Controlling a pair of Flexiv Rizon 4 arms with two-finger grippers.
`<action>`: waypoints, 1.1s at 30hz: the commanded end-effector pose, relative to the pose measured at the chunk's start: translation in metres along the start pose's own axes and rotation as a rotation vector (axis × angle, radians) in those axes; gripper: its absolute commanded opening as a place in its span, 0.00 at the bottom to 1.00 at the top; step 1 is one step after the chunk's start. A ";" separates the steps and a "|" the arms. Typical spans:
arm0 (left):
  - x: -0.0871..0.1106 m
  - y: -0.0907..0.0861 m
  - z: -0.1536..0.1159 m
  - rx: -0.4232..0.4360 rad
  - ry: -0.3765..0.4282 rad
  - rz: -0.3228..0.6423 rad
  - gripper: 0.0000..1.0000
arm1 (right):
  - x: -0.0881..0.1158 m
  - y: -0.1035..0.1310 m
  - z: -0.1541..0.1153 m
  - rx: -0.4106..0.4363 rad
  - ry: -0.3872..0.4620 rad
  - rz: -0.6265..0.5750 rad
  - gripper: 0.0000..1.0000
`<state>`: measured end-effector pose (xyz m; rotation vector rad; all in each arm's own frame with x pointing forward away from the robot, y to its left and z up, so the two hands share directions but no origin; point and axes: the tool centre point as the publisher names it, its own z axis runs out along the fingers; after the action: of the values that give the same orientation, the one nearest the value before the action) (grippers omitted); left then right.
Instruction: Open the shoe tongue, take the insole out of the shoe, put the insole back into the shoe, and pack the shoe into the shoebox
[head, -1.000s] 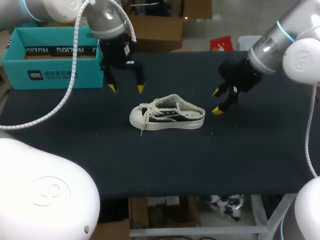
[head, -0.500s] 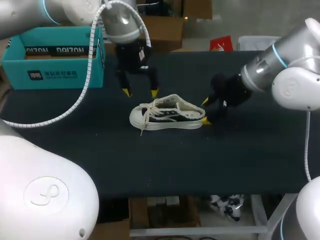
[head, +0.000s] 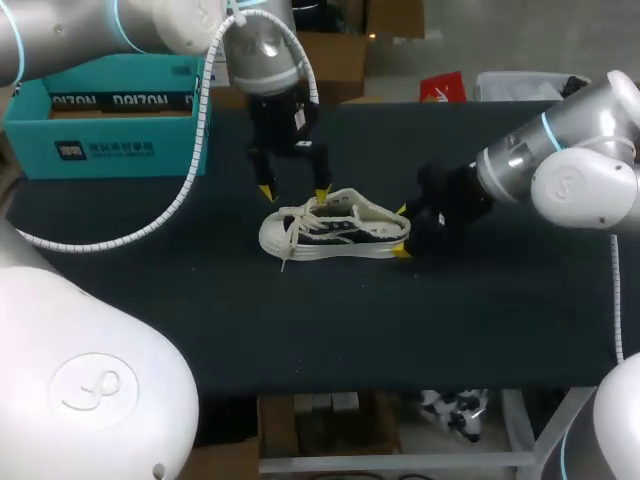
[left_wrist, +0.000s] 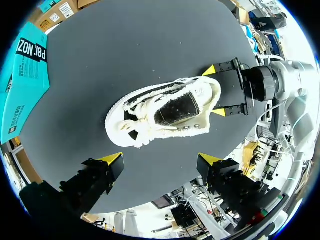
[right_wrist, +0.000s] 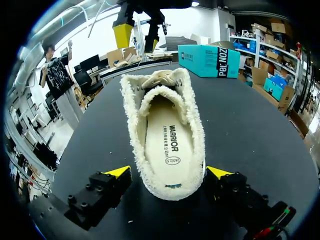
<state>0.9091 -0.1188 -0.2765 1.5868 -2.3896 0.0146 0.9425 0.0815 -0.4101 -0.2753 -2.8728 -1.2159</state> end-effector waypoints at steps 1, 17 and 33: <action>0.005 -0.010 0.008 -0.032 -0.006 0.008 1.00 | -0.005 -0.007 0.011 -0.028 0.007 -0.004 1.00; 0.011 -0.017 0.019 -0.053 -0.022 0.006 1.00 | -0.007 -0.003 0.025 -0.098 0.020 -0.028 1.00; 0.020 -0.021 0.023 -0.031 -0.066 -0.049 1.00 | -0.008 -0.002 0.030 -0.128 0.009 -0.023 0.00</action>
<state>0.9199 -0.1401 -0.2990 1.6367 -2.3700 -0.0716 0.9517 0.0997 -0.4288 -0.2360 -2.7996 -1.4005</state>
